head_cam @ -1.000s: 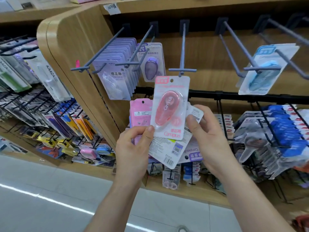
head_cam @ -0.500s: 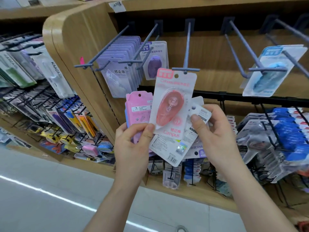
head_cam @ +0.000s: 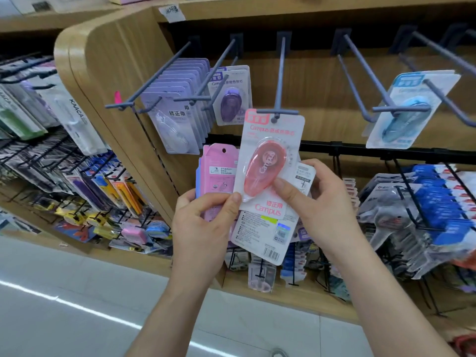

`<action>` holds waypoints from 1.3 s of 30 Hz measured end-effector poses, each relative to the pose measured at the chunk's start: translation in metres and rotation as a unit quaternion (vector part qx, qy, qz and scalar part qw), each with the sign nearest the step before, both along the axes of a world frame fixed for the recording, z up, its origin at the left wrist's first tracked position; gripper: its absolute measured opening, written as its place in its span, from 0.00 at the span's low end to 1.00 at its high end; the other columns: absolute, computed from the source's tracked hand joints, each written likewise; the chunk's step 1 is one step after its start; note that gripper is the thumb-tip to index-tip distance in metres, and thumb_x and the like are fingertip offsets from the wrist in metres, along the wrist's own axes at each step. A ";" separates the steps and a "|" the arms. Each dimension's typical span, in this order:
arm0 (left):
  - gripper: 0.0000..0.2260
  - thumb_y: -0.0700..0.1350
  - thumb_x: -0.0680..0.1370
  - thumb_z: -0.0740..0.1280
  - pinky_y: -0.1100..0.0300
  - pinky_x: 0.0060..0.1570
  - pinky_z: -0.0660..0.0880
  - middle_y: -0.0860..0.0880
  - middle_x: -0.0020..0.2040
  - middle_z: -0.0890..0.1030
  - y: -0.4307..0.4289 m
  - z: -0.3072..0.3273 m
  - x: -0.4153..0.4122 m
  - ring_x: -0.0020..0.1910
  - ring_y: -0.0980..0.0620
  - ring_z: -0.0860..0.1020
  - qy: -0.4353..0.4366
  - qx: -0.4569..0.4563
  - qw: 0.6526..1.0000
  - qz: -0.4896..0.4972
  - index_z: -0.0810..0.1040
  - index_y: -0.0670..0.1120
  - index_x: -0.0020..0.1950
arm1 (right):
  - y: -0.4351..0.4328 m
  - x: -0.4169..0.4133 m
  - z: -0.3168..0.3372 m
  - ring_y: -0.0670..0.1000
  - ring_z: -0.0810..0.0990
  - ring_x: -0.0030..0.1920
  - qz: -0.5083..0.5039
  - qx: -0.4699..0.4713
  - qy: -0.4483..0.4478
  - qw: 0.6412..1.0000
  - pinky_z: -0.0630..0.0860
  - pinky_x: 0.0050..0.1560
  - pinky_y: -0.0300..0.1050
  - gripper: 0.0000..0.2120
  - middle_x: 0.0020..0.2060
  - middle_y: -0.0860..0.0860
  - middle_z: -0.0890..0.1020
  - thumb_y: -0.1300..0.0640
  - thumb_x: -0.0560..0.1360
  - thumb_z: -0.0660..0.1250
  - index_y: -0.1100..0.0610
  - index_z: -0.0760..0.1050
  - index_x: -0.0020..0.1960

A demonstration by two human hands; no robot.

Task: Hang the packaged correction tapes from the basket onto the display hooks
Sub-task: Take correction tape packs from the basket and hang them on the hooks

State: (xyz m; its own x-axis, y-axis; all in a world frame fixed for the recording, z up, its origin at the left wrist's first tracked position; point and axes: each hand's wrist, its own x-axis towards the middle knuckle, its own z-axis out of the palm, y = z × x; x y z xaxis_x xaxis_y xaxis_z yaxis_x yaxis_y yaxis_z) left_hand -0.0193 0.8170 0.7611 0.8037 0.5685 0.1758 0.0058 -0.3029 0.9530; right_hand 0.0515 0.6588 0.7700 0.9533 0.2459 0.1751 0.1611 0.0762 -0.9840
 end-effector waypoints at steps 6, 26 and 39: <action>0.12 0.56 0.68 0.72 0.49 0.32 0.82 0.49 0.59 0.74 0.007 0.010 0.006 0.52 0.47 0.82 0.028 -0.063 0.996 -0.057 0.85 0.56 0.50 | 0.006 0.014 0.005 0.41 0.84 0.43 -0.042 -0.030 -0.015 0.999 0.79 0.38 0.36 0.04 0.42 0.45 0.85 0.54 0.76 0.71 0.53 0.78 0.49; 0.06 0.62 0.73 0.67 0.75 0.48 0.68 0.55 0.56 0.75 0.028 -0.001 0.011 0.54 0.68 0.73 0.115 0.132 0.976 -0.129 0.79 0.71 0.49 | 0.017 0.059 -0.004 0.51 0.78 0.25 -0.096 -0.083 0.088 0.988 0.71 0.20 0.39 0.22 0.31 0.58 0.76 0.47 0.81 0.64 0.64 0.72 0.39; 0.23 0.65 0.67 0.74 0.58 0.53 0.76 0.56 0.59 0.65 0.004 -0.016 -0.010 0.55 0.56 0.73 0.251 0.272 0.916 -0.155 0.77 0.67 0.61 | 0.000 0.035 -0.055 0.67 0.81 0.39 -0.088 -0.172 0.100 0.976 0.72 0.35 0.56 0.30 0.40 0.66 0.82 0.40 0.77 0.66 0.71 0.74 0.43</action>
